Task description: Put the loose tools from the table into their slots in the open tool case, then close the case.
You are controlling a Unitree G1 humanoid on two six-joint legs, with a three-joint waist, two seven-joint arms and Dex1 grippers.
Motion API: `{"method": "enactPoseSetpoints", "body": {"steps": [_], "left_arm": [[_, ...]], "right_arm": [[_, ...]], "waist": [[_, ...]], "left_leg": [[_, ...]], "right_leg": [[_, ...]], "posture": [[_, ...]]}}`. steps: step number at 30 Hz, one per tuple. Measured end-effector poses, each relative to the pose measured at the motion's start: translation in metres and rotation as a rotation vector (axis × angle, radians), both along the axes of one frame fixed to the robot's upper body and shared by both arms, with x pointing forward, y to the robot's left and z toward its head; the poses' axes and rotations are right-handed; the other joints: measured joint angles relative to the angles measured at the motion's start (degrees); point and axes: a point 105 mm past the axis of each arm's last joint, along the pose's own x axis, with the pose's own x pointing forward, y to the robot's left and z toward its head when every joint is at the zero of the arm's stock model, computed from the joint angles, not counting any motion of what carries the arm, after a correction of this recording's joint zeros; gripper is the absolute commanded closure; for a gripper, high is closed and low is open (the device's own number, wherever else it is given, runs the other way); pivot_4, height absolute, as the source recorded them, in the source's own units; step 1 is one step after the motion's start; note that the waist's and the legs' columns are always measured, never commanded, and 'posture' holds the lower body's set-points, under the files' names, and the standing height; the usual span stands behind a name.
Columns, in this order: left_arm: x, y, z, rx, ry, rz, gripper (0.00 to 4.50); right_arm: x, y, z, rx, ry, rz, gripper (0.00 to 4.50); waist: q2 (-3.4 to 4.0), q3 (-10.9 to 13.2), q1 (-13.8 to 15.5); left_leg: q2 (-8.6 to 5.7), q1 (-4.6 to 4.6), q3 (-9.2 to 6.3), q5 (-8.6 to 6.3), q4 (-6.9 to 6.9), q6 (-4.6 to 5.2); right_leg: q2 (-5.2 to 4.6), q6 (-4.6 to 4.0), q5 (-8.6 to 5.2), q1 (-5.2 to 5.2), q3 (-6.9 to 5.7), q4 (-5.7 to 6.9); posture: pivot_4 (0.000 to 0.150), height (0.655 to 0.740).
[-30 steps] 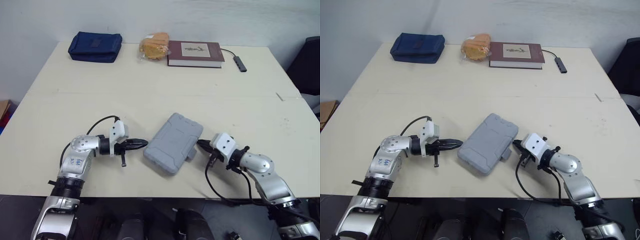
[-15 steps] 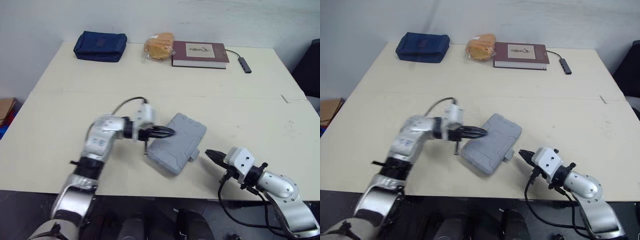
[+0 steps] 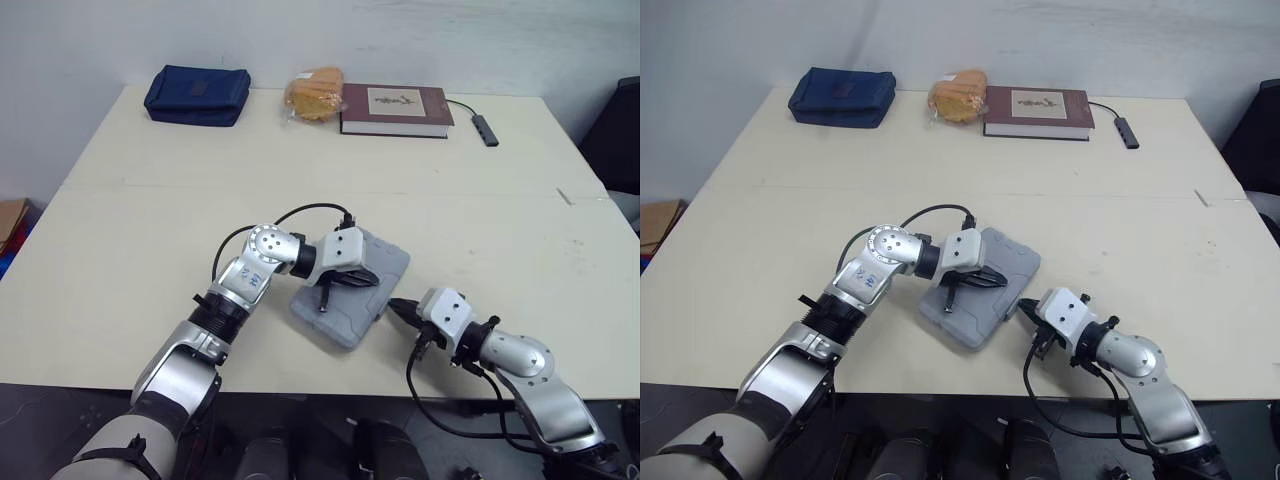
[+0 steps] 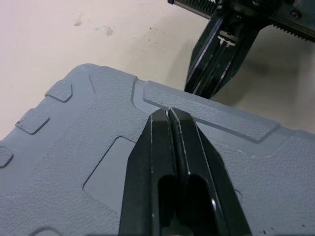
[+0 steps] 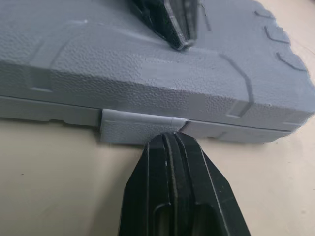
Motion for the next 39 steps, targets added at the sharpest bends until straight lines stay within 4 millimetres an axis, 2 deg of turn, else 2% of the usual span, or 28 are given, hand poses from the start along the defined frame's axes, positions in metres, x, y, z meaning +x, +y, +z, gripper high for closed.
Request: {"method": "enactPoseSetpoints", "body": {"steps": [13, 17, 22, 26, 28, 30, 31, 32, 35, 37, 38, 39], "left_arm": [[0.009, 0.013, -0.002, 0.004, 0.024, 0.051, 4.48], [0.011, 0.017, -0.006, 0.014, 0.038, 0.063, 4.48], [0.011, 0.015, -0.003, -0.051, 0.072, 0.068, 4.48], [0.004, 0.022, 0.006, -0.165, 0.164, 0.021, 4.48], [-0.002, 0.037, 0.011, -0.204, 0.19, -0.014, 3.99], [-0.011, 0.084, 0.016, -0.218, 0.231, -0.013, 3.37], [-0.01, 0.103, 0.02, -0.207, 0.222, 0.025, 2.91], [-0.008, 0.12, 0.026, -0.198, 0.201, 0.07, 2.42], [-0.003, 0.149, 0.04, -0.211, 0.109, 0.208, 1.04], [-0.001, 0.178, 0.036, -0.187, 0.069, 0.343, 0.11], [-0.002, 0.192, 0.031, -0.16, 0.066, 0.401, 0.0], [-0.003, 0.213, 0.024, -0.122, 0.052, 0.492, 0.0]], "right_arm": [[0.016, 0.025, -0.001, 0.03, 0.057, 0.071, 4.5], [0.021, 0.027, -0.003, 0.034, 0.069, 0.073, 4.5], [0.019, 0.022, -0.002, 0.015, 0.075, 0.099, 4.5], [0.005, 0.009, 0.017, -0.02, 0.033, 0.18, 4.5], [-0.007, -0.002, 0.03, -0.024, 0.017, 0.21, 4.5], [-0.024, -0.022, 0.048, -0.025, 0.002, 0.22, 3.85], [-0.031, -0.031, 0.055, -0.045, -0.004, 0.216, 3.57], [-0.036, -0.038, 0.059, -0.071, -0.004, 0.213, 3.06], [-0.051, -0.049, 0.064, -0.116, -0.005, 0.221, 1.58], [-0.059, -0.061, 0.069, -0.138, -0.024, 0.203, 0.56], [-0.061, -0.067, 0.07, -0.148, -0.029, 0.187, 0.03], [-0.062, -0.079, 0.075, -0.171, -0.046, 0.157, 0.03]], "waist": [[-0.18, -0.19, -1.95], [-0.32, -0.37, -2.35], [-0.23, -0.37, -2.36], [-0.01, -0.25, -1.82], [0.12, -0.11, -1.62], [0.19, 0.07, -1.72], [0.21, 0.17, -1.63], [0.21, 0.2, -1.36], [0.23, 0.23, -0.29], [0.25, 0.24, 0.09], [0.26, 0.25, 0.12], [0.28, 0.27, 0.11]], "left_leg": [[0.21, 0.12, 0.02, 0.06, 0.0, -0.16], [0.28, 0.45, 0.01, 0.04, -0.03, -0.26], [0.28, 0.58, 0.02, -0.07, -0.07, -0.29], [0.22, -0.06, 0.02, -0.02, -0.04, -0.27], [0.23, -0.12, 0.03, -0.02, -0.06, -0.28], [0.31, -0.2, 0.06, -0.05, -0.11, -0.32], [0.31, -0.24, 0.04, -0.05, -0.1, -0.33], [0.3, -0.23, 0.03, -0.05, -0.09, -0.32], [0.1, -0.16, -0.02, -0.05, -0.03, -0.1], [0.08, -0.16, 0.02, -0.13, -0.02, 0.05], [0.08, -0.13, 0.04, -0.18, -0.02, 0.06], [0.08, -0.14, 0.04, -0.22, -0.03, 0.09]], "right_leg": [[-0.04, -0.17, 0.01, 0.01, 0.05, 0.05], [-0.11, -0.27, -0.03, 0.24, 0.09, 0.05], [-0.24, -0.32, -0.05, 0.32, 0.09, 0.05], [-0.22, -0.31, -0.05, -0.24, -0.04, 0.25], [-0.06, -0.31, -0.05, -0.25, -0.08, 0.19], [0.12, -0.33, -0.05, -0.37, -0.11, 0.11], [0.15, -0.32, -0.06, -0.38, -0.15, 0.09], [0.17, -0.32, -0.05, -0.37, -0.15, 0.08], [0.08, -0.2, 0.01, -0.18, -0.1, 0.0], [-0.06, -0.04, 0.1, -0.12, 0.0, -0.3], [-0.16, -0.03, 0.11, -0.1, 0.05, -0.31], [-0.23, -0.01, 0.12, -0.11, 0.06, -0.34]], "posture": [[0.15, 0.74], [0.15, 0.74], [0.15, 0.74], [0.15, 0.74], [0.15, 0.74], [0.15, 0.74], [0.15, 0.74], [0.15, 0.74], [0.15, 0.74], [0.15, 0.74], [0.15, 0.74], [0.15, 0.74]]}}
